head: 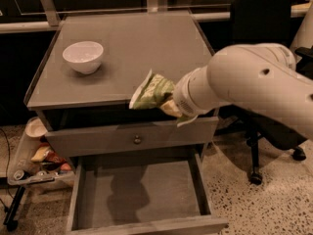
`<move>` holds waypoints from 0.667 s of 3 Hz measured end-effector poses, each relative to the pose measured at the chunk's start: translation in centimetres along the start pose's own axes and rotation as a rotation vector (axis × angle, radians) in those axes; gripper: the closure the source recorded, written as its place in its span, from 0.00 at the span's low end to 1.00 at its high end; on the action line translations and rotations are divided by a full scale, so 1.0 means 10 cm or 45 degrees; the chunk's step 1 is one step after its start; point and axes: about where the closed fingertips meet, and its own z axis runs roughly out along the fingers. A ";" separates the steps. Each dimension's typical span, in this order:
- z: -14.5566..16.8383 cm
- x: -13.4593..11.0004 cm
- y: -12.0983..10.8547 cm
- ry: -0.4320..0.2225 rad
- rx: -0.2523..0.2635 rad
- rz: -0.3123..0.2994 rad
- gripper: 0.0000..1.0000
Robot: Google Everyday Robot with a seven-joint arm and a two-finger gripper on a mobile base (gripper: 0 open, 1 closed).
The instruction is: Pick green jalapeno chip bag from middle drawer and place on counter
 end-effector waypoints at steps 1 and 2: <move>0.20 -0.25 -0.36 -0.007 0.017 -0.025 1.00; 0.40 -0.52 -0.69 -0.005 0.024 -0.062 1.00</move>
Offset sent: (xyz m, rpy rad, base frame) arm 0.1537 0.0169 0.0345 -0.0519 -0.0537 0.0476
